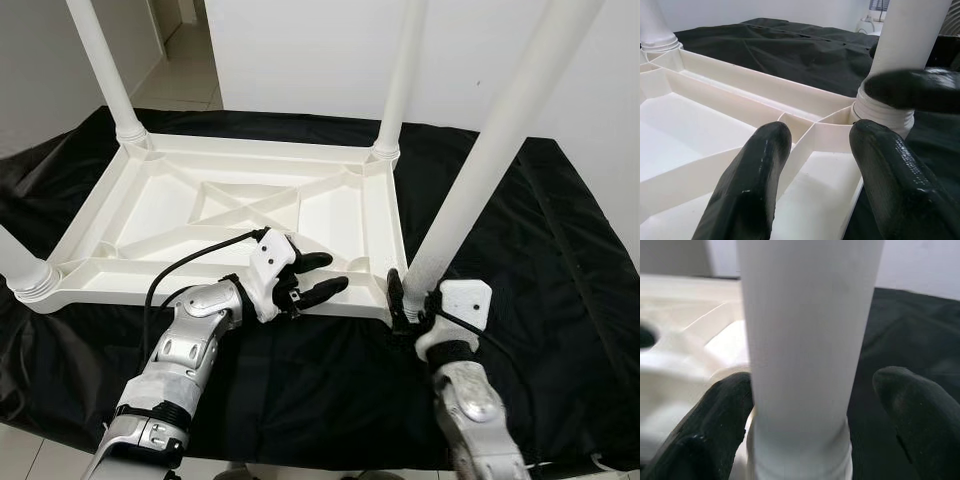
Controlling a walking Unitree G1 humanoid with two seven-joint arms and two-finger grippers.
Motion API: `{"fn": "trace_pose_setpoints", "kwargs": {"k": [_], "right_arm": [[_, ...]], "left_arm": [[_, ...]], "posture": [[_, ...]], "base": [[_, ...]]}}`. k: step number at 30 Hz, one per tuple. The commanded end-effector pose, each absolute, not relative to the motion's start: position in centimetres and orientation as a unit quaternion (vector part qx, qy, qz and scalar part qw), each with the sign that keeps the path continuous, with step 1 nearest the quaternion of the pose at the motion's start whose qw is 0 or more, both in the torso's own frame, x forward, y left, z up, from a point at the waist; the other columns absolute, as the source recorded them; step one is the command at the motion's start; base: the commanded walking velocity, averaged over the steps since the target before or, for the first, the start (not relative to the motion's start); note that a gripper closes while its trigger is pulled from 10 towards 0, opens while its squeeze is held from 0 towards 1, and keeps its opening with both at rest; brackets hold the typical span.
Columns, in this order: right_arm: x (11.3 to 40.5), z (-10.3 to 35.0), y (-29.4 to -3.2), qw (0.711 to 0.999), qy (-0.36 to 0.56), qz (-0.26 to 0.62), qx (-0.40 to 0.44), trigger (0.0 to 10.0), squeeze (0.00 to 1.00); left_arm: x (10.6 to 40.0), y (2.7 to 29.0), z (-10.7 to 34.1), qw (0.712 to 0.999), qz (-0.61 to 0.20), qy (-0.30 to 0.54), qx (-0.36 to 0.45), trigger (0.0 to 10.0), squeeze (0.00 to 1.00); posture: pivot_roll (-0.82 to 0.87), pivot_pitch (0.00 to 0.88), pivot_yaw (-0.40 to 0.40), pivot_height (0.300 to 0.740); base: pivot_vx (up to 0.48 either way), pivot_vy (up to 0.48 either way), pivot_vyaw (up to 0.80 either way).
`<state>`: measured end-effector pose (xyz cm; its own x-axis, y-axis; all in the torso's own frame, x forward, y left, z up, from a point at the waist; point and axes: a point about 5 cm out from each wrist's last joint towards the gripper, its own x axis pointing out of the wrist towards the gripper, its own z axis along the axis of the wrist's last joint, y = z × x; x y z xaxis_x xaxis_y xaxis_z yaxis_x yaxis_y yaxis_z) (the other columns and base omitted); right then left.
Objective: Building children table
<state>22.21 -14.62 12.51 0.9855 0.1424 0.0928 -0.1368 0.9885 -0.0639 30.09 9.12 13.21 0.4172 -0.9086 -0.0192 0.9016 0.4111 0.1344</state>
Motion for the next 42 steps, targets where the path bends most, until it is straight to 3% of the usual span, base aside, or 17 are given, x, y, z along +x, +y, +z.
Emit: {"fn": "trace_pose_setpoints", "kwargs": {"k": [1,8,12,18,19,22,23,31,42], "right_arm": [[22.1,12.9,-14.6,0.991,-0.049,0.123,-0.030,10.0,0.00],[22.4,13.5,-15.3,0.980,-0.060,0.180,-0.056,10.0,0.00],[23.9,13.4,-16.4,0.971,-0.050,0.221,-0.074,10.0,0.00],[24.9,13.0,-17.0,0.968,-0.040,0.236,-0.077,10.0,0.00],[25.1,12.9,-17.0,0.966,-0.035,0.246,-0.072,3.8,0.00],[25.1,12.9,-17.0,0.965,-0.034,0.250,-0.070,3.8,0.00],[25.2,12.7,-17.0,0.964,-0.030,0.254,-0.067,0.0,0.00],[25.4,12.3,-16.9,0.971,-0.027,0.235,-0.040,0.0,0.00],[25.8,12.1,-16.0,0.995,-0.025,0.092,-0.033,0.0,0.00]], "left_arm": [[30.4,9.1,13.1,0.859,-0.506,-0.032,0.066,10.0,0.00],[29.8,8.9,13.1,0.838,-0.543,-0.029,0.053,10.0,0.00],[27.7,9.1,12.8,0.777,-0.627,-0.014,0.058,10.0,0.00],[27.2,9.1,12.7,0.769,-0.637,-0.006,0.059,10.0,0.00],[27.0,9.0,12.6,0.769,-0.636,-0.008,0.062,10.0,0.00],[26.9,9.0,12.5,0.769,-0.636,-0.008,0.063,10.0,0.00],[26.9,9.0,12.5,0.771,-0.634,-0.009,0.063,10.0,0.00],[26.5,9.1,12.7,0.776,-0.626,-0.013,0.076,10.0,0.00],[26.8,9.3,12.9,0.793,-0.603,-0.019,0.081,10.0,0.00]], "posture": [[-0.04,0.000,-0.011,0.740],[-0.05,0.000,-0.004,0.740],[-0.04,0.000,-0.007,0.740],[-0.02,0.000,-0.016,0.740],[-0.02,0.000,-0.017,0.740],[-0.02,0.000,-0.018,0.740],[-0.01,0.000,-0.019,0.740],[0.00,0.004,-0.020,0.740],[-0.01,0.032,-0.022,0.740]], "base": [[0.000,0.000,0.00],[0.000,0.000,0.00],[0.000,0.000,0.00],[0.000,0.000,0.00],[0.000,0.000,0.00],[0.000,0.000,0.00],[0.000,0.000,0.00],[0.000,0.000,0.00],[0.000,0.000,0.00]]}}
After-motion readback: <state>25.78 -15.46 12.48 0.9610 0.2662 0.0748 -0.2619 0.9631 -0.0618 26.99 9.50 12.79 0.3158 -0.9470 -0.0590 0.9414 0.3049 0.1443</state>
